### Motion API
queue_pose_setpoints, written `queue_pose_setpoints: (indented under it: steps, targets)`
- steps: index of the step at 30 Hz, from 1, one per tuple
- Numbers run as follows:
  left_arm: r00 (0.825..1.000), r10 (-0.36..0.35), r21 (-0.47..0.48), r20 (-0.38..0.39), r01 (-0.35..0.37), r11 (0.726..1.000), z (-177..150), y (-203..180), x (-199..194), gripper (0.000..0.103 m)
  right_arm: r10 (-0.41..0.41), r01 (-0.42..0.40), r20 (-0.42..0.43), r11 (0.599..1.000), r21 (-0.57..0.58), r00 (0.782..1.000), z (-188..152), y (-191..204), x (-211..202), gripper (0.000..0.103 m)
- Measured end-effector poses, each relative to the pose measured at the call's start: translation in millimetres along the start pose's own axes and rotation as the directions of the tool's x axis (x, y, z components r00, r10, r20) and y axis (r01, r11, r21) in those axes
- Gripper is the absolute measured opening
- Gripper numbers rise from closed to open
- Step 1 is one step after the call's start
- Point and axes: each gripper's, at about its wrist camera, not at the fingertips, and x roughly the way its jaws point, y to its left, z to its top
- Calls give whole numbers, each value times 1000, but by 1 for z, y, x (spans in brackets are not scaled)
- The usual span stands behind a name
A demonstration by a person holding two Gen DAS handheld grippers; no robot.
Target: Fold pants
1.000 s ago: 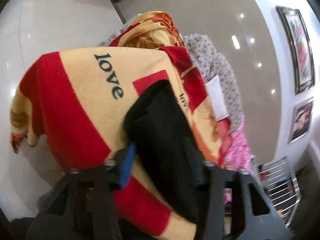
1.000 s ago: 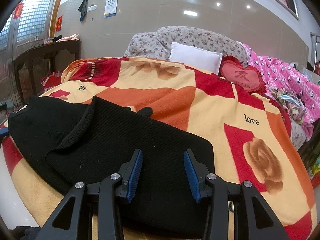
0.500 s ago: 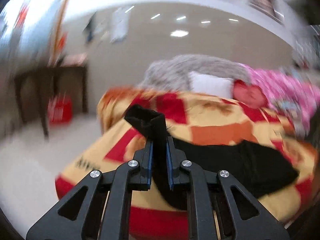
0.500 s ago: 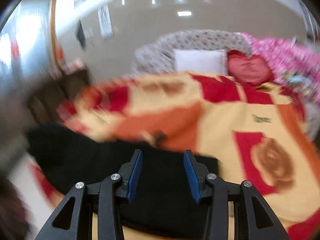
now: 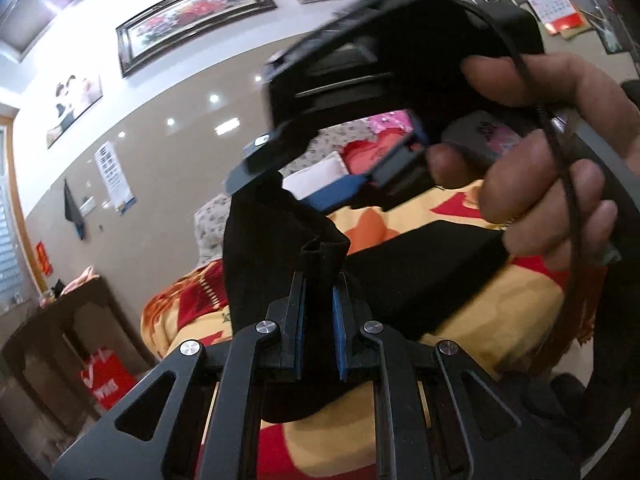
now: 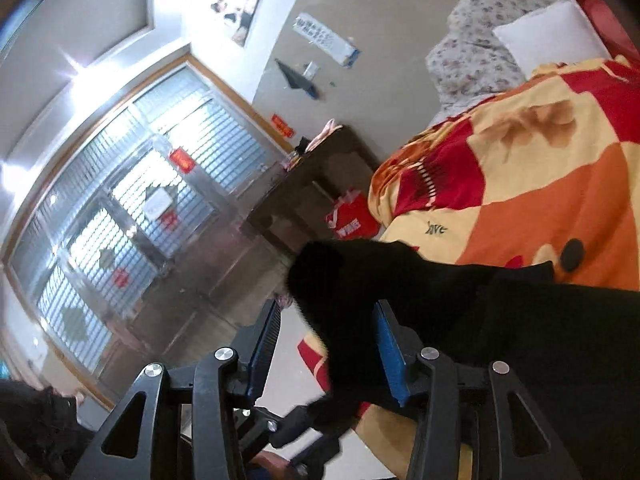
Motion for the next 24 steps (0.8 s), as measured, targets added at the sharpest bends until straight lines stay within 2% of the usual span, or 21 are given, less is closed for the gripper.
queue_pose_setpoints:
  steps: [2, 6, 8, 9, 14, 17, 21, 24]
  targets:
    - [1000, -10, 5, -2, 11, 1000, 1, -1, 0, 11, -36, 36, 1, 999, -38, 999, -1, 5, 1, 46]
    - [999, -54, 5, 8, 54, 999, 7, -4, -2, 11, -173, 175, 28, 982, -77, 984, 2, 3, -2, 46]
    - [997, -71, 16, 22, 71, 997, 13, -8, -4, 11, -211, 212, 20, 975, -73, 977, 3, -2, -3, 28]
    - [997, -74, 17, 25, 74, 997, 16, -10, -4, 11, -238, 239, 21, 969, -70, 971, 4, -5, -4, 10]
    - [990, -131, -7, 49, 132, 991, 42, -19, 2, 11, -282, 283, 65, 959, -18, 957, 6, -17, -41, 9]
    - [983, -178, -17, 48, 179, 984, 57, -28, 14, 11, -304, 302, 55, 952, 44, 951, 11, -37, -64, 9]
    - [971, -239, -38, 1, 239, 970, 70, -44, 35, 11, -290, 284, 16, 945, 160, 957, 11, -79, -90, 9]
    - [960, -275, -55, -54, 272, 961, 73, -56, 51, 11, -291, 286, -6, 936, 205, 957, 8, -104, -96, 9]
